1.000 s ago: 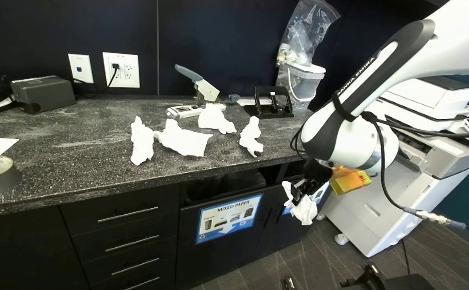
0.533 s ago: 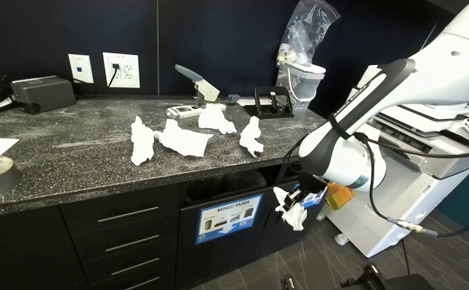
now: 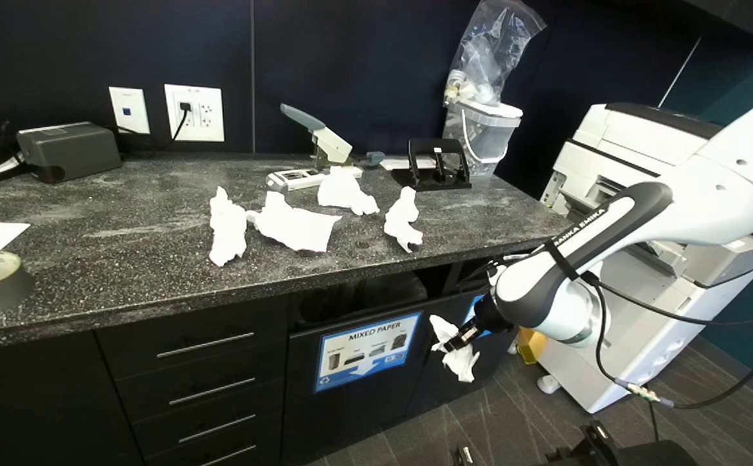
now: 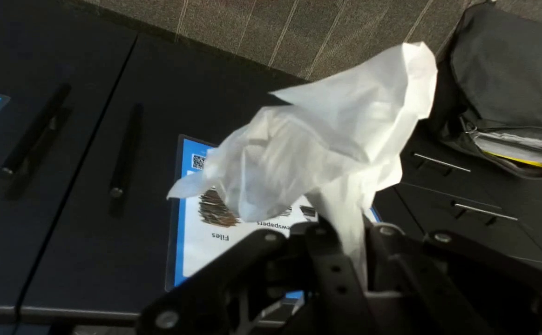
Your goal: Put the tissues into the rubbish bin.
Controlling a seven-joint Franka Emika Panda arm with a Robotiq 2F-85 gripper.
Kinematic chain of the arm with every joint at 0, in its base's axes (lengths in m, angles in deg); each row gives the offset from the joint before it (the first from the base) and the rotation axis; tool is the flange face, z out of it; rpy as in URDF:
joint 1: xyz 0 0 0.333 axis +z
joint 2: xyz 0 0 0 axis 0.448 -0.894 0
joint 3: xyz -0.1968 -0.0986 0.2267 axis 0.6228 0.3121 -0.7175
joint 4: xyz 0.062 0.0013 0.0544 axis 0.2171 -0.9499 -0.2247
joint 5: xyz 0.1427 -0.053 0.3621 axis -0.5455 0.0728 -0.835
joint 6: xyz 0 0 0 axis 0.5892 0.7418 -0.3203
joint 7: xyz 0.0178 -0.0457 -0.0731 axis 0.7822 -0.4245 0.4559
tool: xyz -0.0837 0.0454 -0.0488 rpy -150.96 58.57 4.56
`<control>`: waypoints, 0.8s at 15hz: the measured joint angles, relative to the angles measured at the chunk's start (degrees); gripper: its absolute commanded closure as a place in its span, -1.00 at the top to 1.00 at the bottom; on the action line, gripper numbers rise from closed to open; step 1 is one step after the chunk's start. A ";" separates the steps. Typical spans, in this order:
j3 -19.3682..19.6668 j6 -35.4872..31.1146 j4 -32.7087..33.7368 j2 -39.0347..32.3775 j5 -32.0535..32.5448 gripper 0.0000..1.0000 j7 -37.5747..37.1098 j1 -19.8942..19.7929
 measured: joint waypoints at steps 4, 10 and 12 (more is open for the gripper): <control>-5.10 -0.75 5.52 -7.71 4.17 -0.96 -1.36 -4.71; -11.55 -2.17 12.67 -18.58 6.79 -0.96 -3.12 -8.93; -12.18 -4.62 14.71 -21.98 6.83 -0.95 -5.14 -8.92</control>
